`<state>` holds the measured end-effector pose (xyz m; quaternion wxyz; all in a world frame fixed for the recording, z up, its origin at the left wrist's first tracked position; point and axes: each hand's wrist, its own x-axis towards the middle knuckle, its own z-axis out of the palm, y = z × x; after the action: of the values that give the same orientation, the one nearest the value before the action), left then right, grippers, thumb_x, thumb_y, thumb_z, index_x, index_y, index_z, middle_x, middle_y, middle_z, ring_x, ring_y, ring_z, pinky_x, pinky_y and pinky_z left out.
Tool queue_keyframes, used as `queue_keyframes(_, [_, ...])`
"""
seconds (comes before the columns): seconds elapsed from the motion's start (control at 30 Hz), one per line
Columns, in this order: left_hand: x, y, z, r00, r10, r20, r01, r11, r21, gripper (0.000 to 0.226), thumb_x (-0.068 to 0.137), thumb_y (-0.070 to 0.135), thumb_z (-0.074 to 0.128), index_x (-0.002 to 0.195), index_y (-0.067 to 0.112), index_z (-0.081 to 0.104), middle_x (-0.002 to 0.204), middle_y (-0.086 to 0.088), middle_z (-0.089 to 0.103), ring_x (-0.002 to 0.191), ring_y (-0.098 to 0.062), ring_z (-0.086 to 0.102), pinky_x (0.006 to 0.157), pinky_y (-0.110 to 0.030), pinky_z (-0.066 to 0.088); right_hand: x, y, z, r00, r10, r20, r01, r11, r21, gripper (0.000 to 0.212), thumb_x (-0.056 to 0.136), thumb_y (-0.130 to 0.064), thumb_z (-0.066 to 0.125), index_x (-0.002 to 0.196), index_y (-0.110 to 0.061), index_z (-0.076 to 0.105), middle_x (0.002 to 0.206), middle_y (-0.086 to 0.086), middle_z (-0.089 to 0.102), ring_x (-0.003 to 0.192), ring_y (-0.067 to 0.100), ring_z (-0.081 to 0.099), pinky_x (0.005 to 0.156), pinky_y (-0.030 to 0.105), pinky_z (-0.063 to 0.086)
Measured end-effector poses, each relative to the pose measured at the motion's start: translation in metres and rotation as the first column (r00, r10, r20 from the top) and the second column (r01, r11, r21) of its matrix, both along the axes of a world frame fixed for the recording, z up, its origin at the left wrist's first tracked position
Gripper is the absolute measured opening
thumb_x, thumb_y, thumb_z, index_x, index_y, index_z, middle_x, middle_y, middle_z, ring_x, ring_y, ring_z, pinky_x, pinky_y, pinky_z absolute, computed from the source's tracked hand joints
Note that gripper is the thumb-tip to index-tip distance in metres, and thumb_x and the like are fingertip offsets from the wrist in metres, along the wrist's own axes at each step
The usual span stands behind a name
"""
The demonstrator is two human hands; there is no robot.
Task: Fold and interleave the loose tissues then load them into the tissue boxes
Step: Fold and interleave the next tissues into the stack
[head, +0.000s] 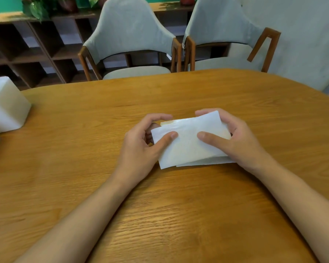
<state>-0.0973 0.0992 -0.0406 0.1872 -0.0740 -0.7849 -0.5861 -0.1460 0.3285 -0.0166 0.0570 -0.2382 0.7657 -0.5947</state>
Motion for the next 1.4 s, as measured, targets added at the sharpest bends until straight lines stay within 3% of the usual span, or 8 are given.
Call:
queue_keyframes(0.27, [-0.003, -0.002, -0.003, 1.0, 0.019, 0.025, -0.018, 1.0, -0.022, 0.027, 0.092, 0.02, 0.079, 0.115, 0.033, 0.071, 0.076, -0.005, 0.064, 0.066, -0.015, 0.056, 0.06, -0.024, 0.043, 0.002, -0.004, 0.002, 0.997, 0.037, -0.066, -0.032, 0.997, 0.072, 0.082, 0.084, -0.034, 0.077, 0.15, -0.048, 0.03, 0.154, -0.033, 0.031, 0.145, 0.004, 0.032, 0.12, 0.05, 0.03])
queue_keyframes(0.47, [-0.004, -0.002, -0.006, 0.998, 0.005, 0.055, -0.003, 0.999, -0.039, 0.024, 0.092, 0.025, 0.08, 0.112, 0.035, 0.072, 0.076, 0.009, 0.063, 0.07, -0.016, 0.059, 0.061, -0.034, 0.048, 0.003, -0.004, 0.0, 0.99, 0.072, -0.121, -0.064, 0.996, 0.064, 0.071, 0.091, -0.004, 0.071, 0.147, -0.038, 0.043, 0.146, -0.025, 0.047, 0.127, 0.006, 0.051, 0.107, 0.034, 0.044])
queue_keyframes(0.67, [-0.004, -0.004, -0.007, 0.998, -0.031, 0.06, 0.032, 0.999, -0.018, 0.023, 0.091, 0.023, 0.082, 0.108, 0.036, 0.074, 0.084, -0.003, 0.07, 0.076, -0.037, 0.06, 0.064, -0.05, 0.05, 0.002, -0.004, -0.003, 0.99, 0.12, -0.074, -0.115, 0.991, 0.067, 0.043, 0.092, 0.001, 0.067, 0.127, -0.023, 0.068, 0.121, -0.016, 0.069, 0.112, 0.002, 0.062, 0.089, 0.011, 0.043])
queue_keyframes(0.83, [-0.005, -0.003, -0.006, 0.999, -0.017, 0.048, 0.02, 0.997, -0.068, 0.024, 0.091, 0.023, 0.081, 0.11, 0.035, 0.073, 0.084, 0.005, 0.069, 0.07, -0.017, 0.057, 0.061, -0.03, 0.043, 0.002, -0.005, -0.005, 0.993, 0.099, -0.065, -0.093, 0.992, 0.088, 0.035, 0.092, -0.001, 0.068, 0.118, -0.023, 0.074, 0.116, -0.019, 0.072, 0.105, -0.002, 0.063, 0.086, 0.01, 0.043])
queue_keyframes(0.93, [-0.004, -0.003, -0.005, 0.998, 0.052, -0.024, -0.055, 0.988, -0.146, 0.031, 0.093, 0.026, 0.079, 0.121, 0.031, 0.068, 0.113, 0.015, 0.066, 0.101, -0.008, 0.063, 0.078, -0.023, 0.048, 0.001, -0.003, -0.002, 0.996, 0.053, -0.073, -0.049, 0.997, 0.062, 0.033, 0.092, -0.001, 0.068, 0.116, -0.023, 0.075, 0.115, -0.022, 0.071, 0.105, -0.005, 0.063, 0.087, 0.009, 0.042])
queue_keyframes(1.0, [-0.005, -0.003, -0.005, 0.999, 0.032, 0.016, -0.031, 0.998, -0.052, 0.042, 0.093, 0.026, 0.078, 0.131, 0.028, 0.061, 0.125, 0.008, 0.062, 0.111, -0.011, 0.064, 0.087, -0.025, 0.052, 0.001, -0.001, 0.001, 0.996, 0.012, -0.092, -0.011, 1.0, 0.019, 0.032, 0.092, -0.002, 0.069, 0.117, -0.022, 0.074, 0.118, -0.022, 0.07, 0.112, -0.003, 0.061, 0.093, 0.01, 0.042])
queue_keyframes(1.17, [-0.005, -0.003, -0.004, 0.984, -0.154, 0.092, 0.139, 0.979, 0.146, 0.052, 0.093, 0.015, 0.078, 0.134, 0.036, 0.054, 0.093, -0.039, 0.056, 0.073, -0.053, 0.053, 0.064, -0.051, 0.042, -0.002, 0.001, 0.002, 0.993, -0.022, -0.115, 0.023, 1.0, 0.005, 0.034, 0.09, -0.003, 0.071, 0.118, -0.022, 0.074, 0.12, -0.02, 0.07, 0.118, -0.002, 0.06, 0.1, 0.012, 0.042])
queue_keyframes(1.4, [-0.002, 0.001, -0.003, 1.0, 0.0, -0.015, -0.002, 0.989, -0.147, 0.056, 0.089, 0.02, 0.083, 0.132, 0.033, 0.05, 0.115, 0.006, 0.062, 0.097, -0.018, 0.062, 0.074, -0.033, 0.052, -0.012, 0.007, -0.002, 0.981, -0.134, -0.141, 0.138, 0.99, 0.019, 0.033, 0.091, -0.002, 0.07, 0.117, -0.02, 0.074, 0.118, -0.021, 0.07, 0.115, -0.005, 0.059, 0.1, 0.011, 0.041])
